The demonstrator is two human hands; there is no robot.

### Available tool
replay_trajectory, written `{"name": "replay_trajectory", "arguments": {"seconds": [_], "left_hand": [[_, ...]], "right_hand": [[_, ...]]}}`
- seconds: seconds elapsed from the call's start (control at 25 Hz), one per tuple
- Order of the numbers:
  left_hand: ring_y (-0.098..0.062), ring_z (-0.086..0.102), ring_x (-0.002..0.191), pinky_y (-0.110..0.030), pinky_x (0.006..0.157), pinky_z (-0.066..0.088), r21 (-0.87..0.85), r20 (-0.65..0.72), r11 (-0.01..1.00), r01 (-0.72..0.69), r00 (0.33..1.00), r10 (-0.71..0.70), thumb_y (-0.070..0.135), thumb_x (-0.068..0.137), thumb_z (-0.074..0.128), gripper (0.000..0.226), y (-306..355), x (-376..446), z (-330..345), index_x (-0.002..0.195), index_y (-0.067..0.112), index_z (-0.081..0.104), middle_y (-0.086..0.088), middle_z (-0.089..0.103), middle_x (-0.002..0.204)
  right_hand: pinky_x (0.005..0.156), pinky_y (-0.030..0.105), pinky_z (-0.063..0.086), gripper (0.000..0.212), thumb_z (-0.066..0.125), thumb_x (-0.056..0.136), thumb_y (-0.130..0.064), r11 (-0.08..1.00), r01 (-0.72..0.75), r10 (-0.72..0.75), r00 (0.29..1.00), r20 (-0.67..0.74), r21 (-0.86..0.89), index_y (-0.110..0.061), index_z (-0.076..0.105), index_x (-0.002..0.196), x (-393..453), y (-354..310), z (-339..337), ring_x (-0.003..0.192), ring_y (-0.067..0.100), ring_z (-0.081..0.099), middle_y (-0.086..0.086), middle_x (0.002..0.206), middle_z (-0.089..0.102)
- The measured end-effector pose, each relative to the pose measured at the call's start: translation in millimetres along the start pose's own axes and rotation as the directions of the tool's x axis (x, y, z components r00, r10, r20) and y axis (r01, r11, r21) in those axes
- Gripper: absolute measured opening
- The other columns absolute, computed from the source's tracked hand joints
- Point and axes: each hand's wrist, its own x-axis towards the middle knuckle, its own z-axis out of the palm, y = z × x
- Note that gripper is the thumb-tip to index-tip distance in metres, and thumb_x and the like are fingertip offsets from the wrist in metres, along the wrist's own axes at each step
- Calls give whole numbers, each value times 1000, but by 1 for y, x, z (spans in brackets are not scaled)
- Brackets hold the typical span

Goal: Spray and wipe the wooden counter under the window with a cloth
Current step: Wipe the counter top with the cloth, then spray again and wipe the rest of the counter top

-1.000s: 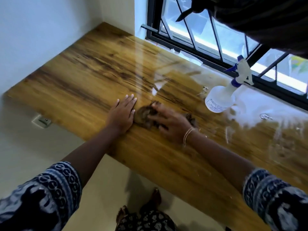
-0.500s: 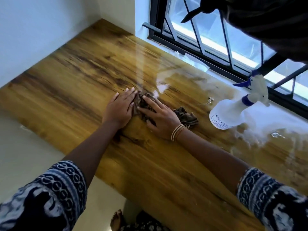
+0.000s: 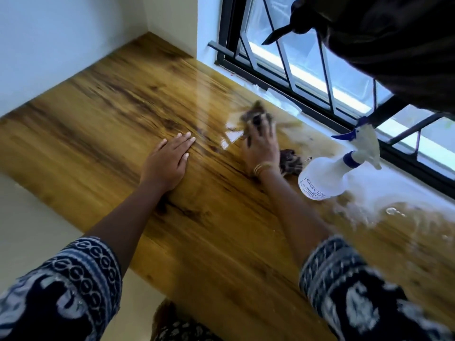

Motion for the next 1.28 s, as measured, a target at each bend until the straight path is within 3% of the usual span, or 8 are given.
{"name": "replay_trajectory", "arguments": {"seconds": [0.12, 0.36, 0.48, 0.56, 0.6, 0.8, 1.0, 1.28], "left_hand": [[-11, 21, 146, -38, 119, 19, 32, 29, 999, -4, 1000, 3, 19, 100, 33, 50, 5, 0, -3, 150, 23, 30, 5, 28, 157], [-28, 28, 144, -44, 118, 23, -74, -26, 994, 85, 996, -87, 10, 96, 40, 47, 34, -26, -4, 143, 5, 41, -14, 36, 152], [-29, 39, 137, -40, 113, 31, -272, -49, 956, 107, 991, -125, 6, 92, 46, 41, 60, -37, -4, 133, 3, 53, -16, 47, 144], [-26, 48, 128, -33, 106, 37, -379, -54, 925, 39, 996, -65, 4, 92, 46, 38, 87, -33, -7, 128, 4, 57, -14, 55, 135], [-25, 52, 122, -30, 102, 39, -411, -59, 912, -9, 998, -16, 3, 92, 46, 36, 101, -28, -8, 127, 4, 58, -14, 59, 129], [-26, 61, 104, -20, 77, 38, -540, -46, 828, -153, 987, 153, 4, 92, 51, 34, 177, 6, -14, 125, 7, 61, -16, 64, 119], [-29, 44, 129, -31, 96, 37, -650, 68, 741, -167, 959, 276, 20, 84, 70, 70, 262, 37, -7, 143, 7, 36, -17, 45, 143], [-27, 49, 119, -24, 88, 42, -737, -48, 670, -90, 996, 80, 19, 71, 81, 80, 323, 64, 19, 135, 4, 36, -15, 48, 132]], "right_hand": [[106, 53, 41, 51, 50, 91, -33, 977, 192, -192, 981, -6, 92, -21, 52, 140, -84, -30, 6, 145, 40, 26, 10, 157, 32], [102, 28, 44, 37, 60, 90, -12, 885, -8, 42, 997, -63, 465, -17, 64, 126, -163, -21, -19, 130, 18, 50, 5, 143, 52], [79, 25, 55, 25, 47, 98, -8, 63, -287, 411, 880, 237, 956, -13, 65, 115, -162, 3, -53, 99, 24, 63, 12, 115, 66], [89, 42, 55, 25, 44, 101, -17, -541, -222, 338, 826, 451, 811, -10, 61, 116, -169, 26, -75, 100, 31, 65, 15, 111, 68], [93, 47, 53, 26, 45, 100, -21, -639, -172, 326, 822, 467, 750, -7, 62, 113, -175, 37, -82, 95, 30, 66, 15, 104, 69], [77, 32, 48, 26, 47, 94, -25, -630, 6, 503, 764, 403, 776, -6, 64, 88, -209, 72, -109, 71, 24, 57, 12, 80, 60], [74, 34, 59, 56, 37, 99, -25, -702, 235, 527, 807, 268, 673, -6, 71, 58, -229, 110, -148, 74, 26, 71, 7, 62, 68], [48, 19, 52, 65, 32, 99, -17, -610, 228, 576, 786, 227, 758, -18, 46, 36, -219, 152, -174, 33, 12, 47, -5, 31, 38]]}}
